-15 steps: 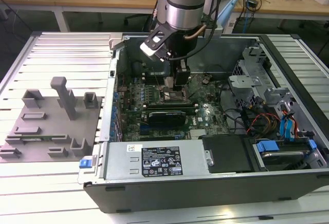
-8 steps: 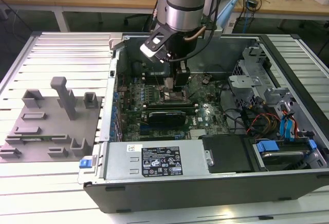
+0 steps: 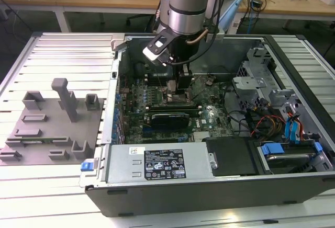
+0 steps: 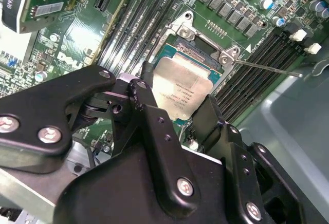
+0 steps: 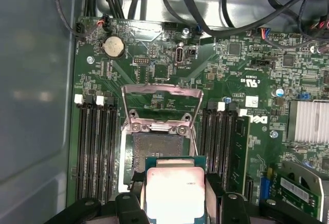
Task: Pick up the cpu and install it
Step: 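Place the cpu into insertion slot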
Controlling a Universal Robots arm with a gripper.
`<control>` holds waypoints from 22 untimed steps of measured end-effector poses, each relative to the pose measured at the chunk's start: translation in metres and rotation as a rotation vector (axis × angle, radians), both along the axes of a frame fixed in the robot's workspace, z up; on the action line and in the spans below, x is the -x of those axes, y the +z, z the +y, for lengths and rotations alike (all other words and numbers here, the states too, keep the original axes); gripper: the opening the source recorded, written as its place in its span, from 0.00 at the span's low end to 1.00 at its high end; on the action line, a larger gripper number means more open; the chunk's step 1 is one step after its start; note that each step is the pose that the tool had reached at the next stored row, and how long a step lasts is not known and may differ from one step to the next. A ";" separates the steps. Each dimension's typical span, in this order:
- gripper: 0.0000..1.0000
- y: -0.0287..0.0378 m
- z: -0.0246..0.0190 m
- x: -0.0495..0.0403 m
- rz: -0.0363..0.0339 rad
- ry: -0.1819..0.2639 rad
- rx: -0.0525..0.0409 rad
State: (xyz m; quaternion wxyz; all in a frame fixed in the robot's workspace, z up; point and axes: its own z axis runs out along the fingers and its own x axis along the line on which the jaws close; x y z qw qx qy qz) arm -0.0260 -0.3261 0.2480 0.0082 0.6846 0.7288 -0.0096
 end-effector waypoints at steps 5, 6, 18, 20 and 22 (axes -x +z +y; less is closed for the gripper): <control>0.55 -0.0063 0.0004 0.0000 0.0000 0.000 0.0001; 0.55 -0.0070 0.0005 0.0000 0.0000 0.000 0.0000; 0.55 -0.0195 0.0056 0.0001 0.0000 0.000 0.0001; 0.55 -0.0233 0.0058 0.0001 -0.0001 -0.003 0.0000; 0.55 -0.0240 0.0060 0.0001 0.0001 -0.007 0.0002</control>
